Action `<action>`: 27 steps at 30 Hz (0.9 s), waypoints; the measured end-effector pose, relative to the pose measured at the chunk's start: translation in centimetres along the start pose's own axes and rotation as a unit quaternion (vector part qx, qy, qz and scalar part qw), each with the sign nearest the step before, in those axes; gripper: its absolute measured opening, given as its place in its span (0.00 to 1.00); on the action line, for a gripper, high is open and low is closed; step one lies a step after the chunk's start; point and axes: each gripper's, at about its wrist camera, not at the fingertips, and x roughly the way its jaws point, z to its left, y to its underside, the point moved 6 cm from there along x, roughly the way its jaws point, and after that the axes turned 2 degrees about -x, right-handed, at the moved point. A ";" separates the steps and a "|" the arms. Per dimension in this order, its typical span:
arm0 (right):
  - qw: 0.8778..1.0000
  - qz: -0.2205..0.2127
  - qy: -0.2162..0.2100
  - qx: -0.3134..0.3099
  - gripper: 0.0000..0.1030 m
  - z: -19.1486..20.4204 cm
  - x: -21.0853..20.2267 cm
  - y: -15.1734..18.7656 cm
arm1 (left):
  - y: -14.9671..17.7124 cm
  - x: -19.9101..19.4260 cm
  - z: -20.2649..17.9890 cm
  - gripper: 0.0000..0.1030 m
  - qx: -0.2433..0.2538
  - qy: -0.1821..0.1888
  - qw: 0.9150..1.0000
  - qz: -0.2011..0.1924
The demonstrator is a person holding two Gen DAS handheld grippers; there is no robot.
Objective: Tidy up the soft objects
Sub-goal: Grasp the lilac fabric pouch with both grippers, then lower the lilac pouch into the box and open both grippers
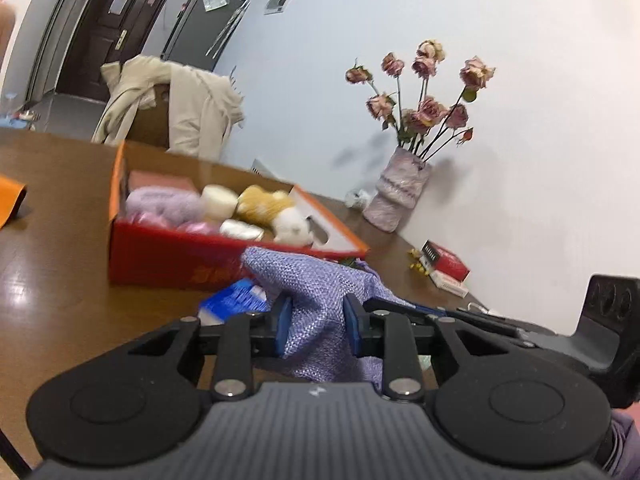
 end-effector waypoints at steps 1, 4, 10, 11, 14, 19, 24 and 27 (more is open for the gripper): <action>1.000 -0.004 0.004 -0.001 0.12 -0.3 -0.2 -0.6 | -0.5 0.4 -0.4 0.27 -0.001 -0.001 1.000 0.002; 1.000 -0.013 0.006 -0.016 0.12 -1.0 -0.3 -3.0 | -3.2 2.4 -1.1 0.27 -0.003 -0.012 1.000 0.008; 0.996 -0.010 -0.017 -0.082 0.12 -3.6 3.7 -10.2 | -9.6 8.1 -2.2 0.27 0.035 -0.050 0.998 -0.012; 0.995 -0.003 -0.021 -0.101 0.12 -4.3 5.3 -11.7 | -10.9 9.5 -2.0 0.28 0.035 -0.059 0.997 -0.021; 0.990 0.024 -0.029 -0.134 0.12 -6.3 10.5 -14.4 | -13.5 14.2 -0.1 0.28 0.021 -0.095 0.995 -0.024; 0.988 0.087 -0.036 -0.125 0.11 -10.1 21.0 -14.3 | -13.9 22.5 5.7 0.29 -0.029 -0.168 0.985 0.023; 0.966 0.200 -0.055 -0.152 0.15 -11.1 28.3 -9.1 | -10.8 25.6 9.5 0.36 -0.054 -0.230 0.965 0.114; 0.953 0.258 -0.102 -0.121 0.21 -11.2 29.7 -7.9 | -10.9 24.4 9.7 0.58 -0.057 -0.229 0.965 0.114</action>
